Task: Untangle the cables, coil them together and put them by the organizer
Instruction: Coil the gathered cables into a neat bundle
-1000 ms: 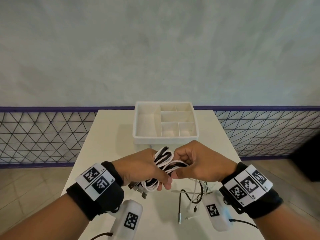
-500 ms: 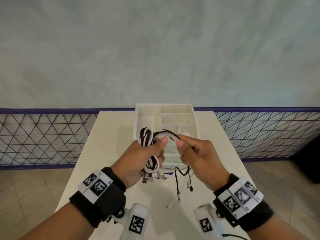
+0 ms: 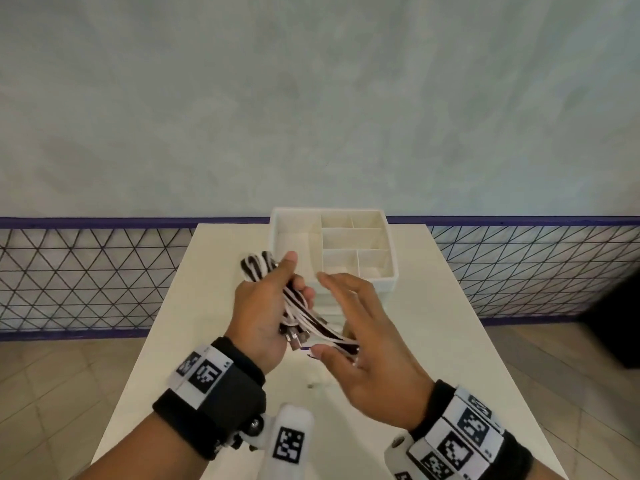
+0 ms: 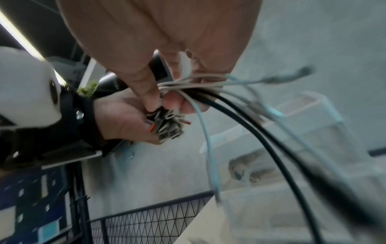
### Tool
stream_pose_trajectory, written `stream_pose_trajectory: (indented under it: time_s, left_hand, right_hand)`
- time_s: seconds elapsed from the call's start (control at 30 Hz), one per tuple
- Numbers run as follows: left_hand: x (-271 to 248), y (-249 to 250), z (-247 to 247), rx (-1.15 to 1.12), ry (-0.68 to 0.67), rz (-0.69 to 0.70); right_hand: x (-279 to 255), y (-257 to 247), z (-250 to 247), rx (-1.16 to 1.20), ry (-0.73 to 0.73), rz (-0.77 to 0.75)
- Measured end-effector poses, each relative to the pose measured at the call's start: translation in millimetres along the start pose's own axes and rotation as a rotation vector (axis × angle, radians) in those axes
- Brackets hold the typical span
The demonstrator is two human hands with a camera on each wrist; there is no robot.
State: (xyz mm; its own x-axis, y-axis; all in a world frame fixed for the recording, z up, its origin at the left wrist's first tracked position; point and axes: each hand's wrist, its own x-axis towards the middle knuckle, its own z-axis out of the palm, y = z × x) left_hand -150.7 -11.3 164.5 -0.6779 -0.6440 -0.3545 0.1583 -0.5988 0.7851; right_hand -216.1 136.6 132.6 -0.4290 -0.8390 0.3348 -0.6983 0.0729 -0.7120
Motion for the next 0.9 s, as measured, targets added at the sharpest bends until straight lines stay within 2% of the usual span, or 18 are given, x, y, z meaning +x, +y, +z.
stream_pose_trajectory:
  time_s: [0.1,0.17,0.23,0.3,0.4,0.47,0.57,0.7,0.77,0.9]
  left_hand:
    - [9,8,-10,-0.027,-0.009,0.007]
    - [9,9,-15,0.072,-0.014,0.029]
    - [8,12,-19,0.233,-0.026,0.064]
    - [5,15,-20,0.465,-0.135,0.081]
    - [-2,16,-16,0.85,-0.389,0.076]
    - [-5,11,-12,0.987,-0.54,0.073]
    - [-9,-1,-8,0.991,-0.7,0.056]
    - [-11,-1,-8,0.938,-0.748,-0.004]
    - [-12,1,-6,1.009,-0.781,-0.006]
    - [-14,4,-1,1.136,-0.742,0.043]
  right_hand:
    - [-1,8,-12,0.149,-0.084,0.127]
    - [1,9,-23,0.244,-0.209,0.184]
    - [5,9,-33,0.264,-0.249,0.205]
    - [9,8,-38,0.232,-0.264,0.202]
    - [15,3,-37,0.088,-0.34,0.115]
    - [21,2,-38,0.022,-0.389,0.12]
    - [30,3,-39,-0.117,-0.445,0.149]
    - [30,5,-40,-0.104,-0.431,0.2]
    - [32,4,-40,-0.025,-0.439,0.256]
    - [33,4,-48,0.08,-0.444,0.326]
